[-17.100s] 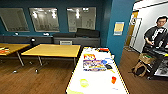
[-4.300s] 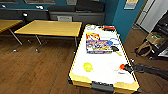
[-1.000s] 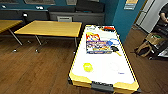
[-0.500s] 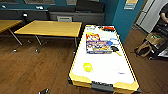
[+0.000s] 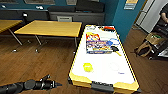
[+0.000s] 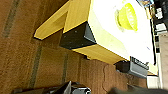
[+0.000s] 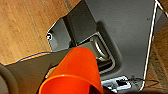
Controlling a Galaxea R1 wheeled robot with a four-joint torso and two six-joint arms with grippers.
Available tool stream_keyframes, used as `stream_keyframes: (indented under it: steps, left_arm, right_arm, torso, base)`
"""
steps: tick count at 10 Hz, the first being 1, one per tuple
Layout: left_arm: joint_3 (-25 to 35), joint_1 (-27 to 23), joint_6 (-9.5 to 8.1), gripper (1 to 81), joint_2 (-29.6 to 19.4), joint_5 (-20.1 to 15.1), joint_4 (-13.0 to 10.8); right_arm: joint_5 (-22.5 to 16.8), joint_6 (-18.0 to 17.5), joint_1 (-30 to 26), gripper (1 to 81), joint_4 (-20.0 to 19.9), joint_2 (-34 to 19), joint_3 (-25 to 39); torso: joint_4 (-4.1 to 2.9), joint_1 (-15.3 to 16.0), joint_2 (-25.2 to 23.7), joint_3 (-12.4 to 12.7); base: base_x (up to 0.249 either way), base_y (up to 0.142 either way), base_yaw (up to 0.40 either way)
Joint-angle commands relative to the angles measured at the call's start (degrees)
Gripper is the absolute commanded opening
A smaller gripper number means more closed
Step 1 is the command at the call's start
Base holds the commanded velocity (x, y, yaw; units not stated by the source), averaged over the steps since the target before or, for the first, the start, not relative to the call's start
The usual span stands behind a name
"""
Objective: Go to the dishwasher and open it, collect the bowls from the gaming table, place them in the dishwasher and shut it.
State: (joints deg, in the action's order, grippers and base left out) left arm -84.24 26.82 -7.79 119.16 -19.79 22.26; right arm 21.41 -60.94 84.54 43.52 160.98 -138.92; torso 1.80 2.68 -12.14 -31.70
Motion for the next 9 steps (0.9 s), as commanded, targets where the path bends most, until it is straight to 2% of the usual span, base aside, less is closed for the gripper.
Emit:
stream_keyframes:
  steps: [1,2,4,6,9]
  left_arm:
    - [-6.3,-12.0,-1.97,81.1,2.7,-8.5,1.4]
    - [-8.8,-13.8,-2.05,81.1,4.9,-9.6,1.4]
    - [-12.6,-17.9,-3.98,81.1,8.9,-12.9,1.0]
    - [-16.2,-19.8,-5.22,81.1,12.9,-13.4,0.2]
    - [-18.8,-20.2,-5.57,81.1,17.1,-13.2,0.5]
  right_arm:
    - [-2.2,-0.2,-0.4,1.0,1.4,-0.5,0.4]
    - [-2.9,-0.3,-0.5,1.0,1.4,-0.3,0.3]
    - [-3.1,-0.4,-0.7,1.0,1.4,-0.2,0.3]
    - [-3.6,-0.4,-1.0,1.0,1.4,-0.1,0.5]
    - [-3.8,-0.5,-1.3,1.0,1.4,0.0,0.2]
  torso:
    - [0.00,0.0,0.0,0.0]
    - [0.00,0.0,0.0,0.0]
    - [0.00,0.0,0.0,0.0]
    - [0.00,0.0,0.0,0.0]
    - [0.00,0.0,0.0,0.0]
  base:
    - [0.000,0.000,0.000]
    - [0.000,0.000,0.000]
    - [0.000,0.000,0.000]
    - [0.000,0.000,0.000]
    - [0.000,0.000,0.000]
